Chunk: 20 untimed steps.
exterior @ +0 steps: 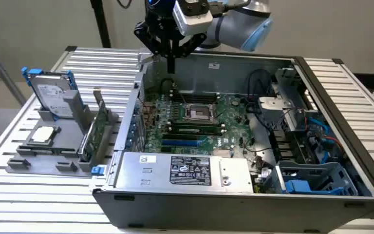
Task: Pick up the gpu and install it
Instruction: 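Reach for the gpu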
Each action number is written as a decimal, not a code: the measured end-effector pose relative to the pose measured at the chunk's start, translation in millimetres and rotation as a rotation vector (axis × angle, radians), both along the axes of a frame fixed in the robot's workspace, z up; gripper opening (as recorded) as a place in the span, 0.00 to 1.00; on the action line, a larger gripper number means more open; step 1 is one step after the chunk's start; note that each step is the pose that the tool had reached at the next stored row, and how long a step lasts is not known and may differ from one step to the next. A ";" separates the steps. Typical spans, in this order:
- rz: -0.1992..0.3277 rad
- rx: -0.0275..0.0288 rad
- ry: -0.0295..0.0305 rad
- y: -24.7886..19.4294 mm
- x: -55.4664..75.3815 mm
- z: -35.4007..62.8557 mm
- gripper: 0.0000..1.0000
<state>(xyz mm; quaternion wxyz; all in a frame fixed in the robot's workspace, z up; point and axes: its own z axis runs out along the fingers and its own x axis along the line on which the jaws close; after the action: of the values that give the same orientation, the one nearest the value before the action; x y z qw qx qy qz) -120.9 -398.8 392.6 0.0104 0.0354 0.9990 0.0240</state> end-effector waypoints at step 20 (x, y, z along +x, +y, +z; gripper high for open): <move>0.000 0.0000 0.0002 -6.2 -18.0 0.0 0.11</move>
<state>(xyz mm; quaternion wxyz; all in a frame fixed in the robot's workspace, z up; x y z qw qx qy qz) -138.9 -405.0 392.6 0.0102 0.0354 0.9990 0.0240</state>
